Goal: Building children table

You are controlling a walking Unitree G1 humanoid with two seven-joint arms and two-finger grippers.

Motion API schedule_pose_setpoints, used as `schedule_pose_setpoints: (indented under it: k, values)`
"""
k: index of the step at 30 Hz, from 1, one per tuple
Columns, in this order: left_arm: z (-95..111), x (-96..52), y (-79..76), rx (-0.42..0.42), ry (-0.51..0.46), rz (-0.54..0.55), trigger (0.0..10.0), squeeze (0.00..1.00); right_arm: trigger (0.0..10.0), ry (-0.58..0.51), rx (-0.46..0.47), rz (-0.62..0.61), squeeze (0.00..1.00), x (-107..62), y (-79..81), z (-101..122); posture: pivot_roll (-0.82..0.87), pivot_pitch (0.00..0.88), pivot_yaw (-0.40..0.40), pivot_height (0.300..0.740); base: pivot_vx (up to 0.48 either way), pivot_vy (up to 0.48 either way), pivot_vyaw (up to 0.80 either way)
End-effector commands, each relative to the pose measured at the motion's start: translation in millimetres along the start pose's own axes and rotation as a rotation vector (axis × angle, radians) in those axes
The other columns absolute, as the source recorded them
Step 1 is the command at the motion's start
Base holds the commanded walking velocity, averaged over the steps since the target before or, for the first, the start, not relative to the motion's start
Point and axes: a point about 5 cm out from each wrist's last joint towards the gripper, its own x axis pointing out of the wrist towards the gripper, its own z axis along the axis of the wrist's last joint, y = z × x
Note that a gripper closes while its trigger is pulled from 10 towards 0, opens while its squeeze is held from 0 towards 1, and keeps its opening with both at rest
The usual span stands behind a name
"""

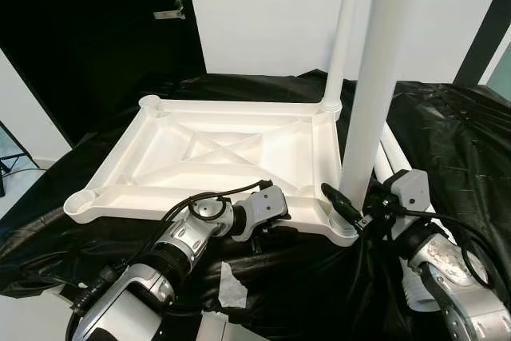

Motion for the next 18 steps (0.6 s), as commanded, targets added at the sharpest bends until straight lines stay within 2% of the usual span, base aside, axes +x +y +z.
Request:
schedule_pose_setpoints:
  k: [1,6,7,9,10,11,12,18]
  values:
    - [-19,2.9,-10.0,-0.048,0.081,-0.027,10.0,0.0,10.0,0.142,0.058,0.013,0.0,-10.1,3.4,-27,-0.1,0.0,0.051,0.74,0.0,0.0,0.0]
    - [-19,3.3,-11.2,-0.044,0.084,-0.035,10.0,0.0,10.0,0.171,0.052,0.032,0.0,-15.6,1.7,-33,-0.1,0.0,0.056,0.74,0.0,0.0,0.0]
    - [-19,3.3,-10.8,-0.043,0.086,-0.035,10.0,0.0,10.0,0.183,0.105,0.026,0.0,-15.6,2.8,-38,-0.09,0.0,0.056,0.74,0.0,0.0,0.0]
    - [-19,3.2,-10.6,-0.042,0.087,-0.035,10.0,0.0,10.0,0.186,0.13,0.017,0.0,-15.3,2.9,-40,-0.09,0.0,0.056,0.74,0.0,0.0,0.0]
    - [-19,2.8,-10.0,-0.04,0.088,-0.033,10.0,0.0,10.0,0.215,0.206,-0.034,0.0,-13.1,-0.1,-43,-0.09,0.0,0.056,0.74,0.0,0.0,0.0]
    - [-19,2.8,-10.0,-0.04,0.088,-0.033,10.0,0.0,10.0,0.215,0.206,-0.034,0.0,-13.1,-0.1,-43,-0.09,0.0,0.056,0.74,0.0,0.0,0.0]
    - [-19,1.9,-9.3,-0.039,0.09,-0.031,10.0,0.0,10.0,0.221,0.271,-0.075,0.0,-8.3,-2.4,-41,-0.09,0.0,0.055,0.74,0.0,0.0,0.0]
    - [-20,0.4,-9.7,-0.039,0.096,-0.032,10.0,0.0,10.0,0.21,0.365,-0.09,0.0,5.5,-1.5,-28,-0.09,0.0,0.052,0.74,0.0,0.0,0.0]
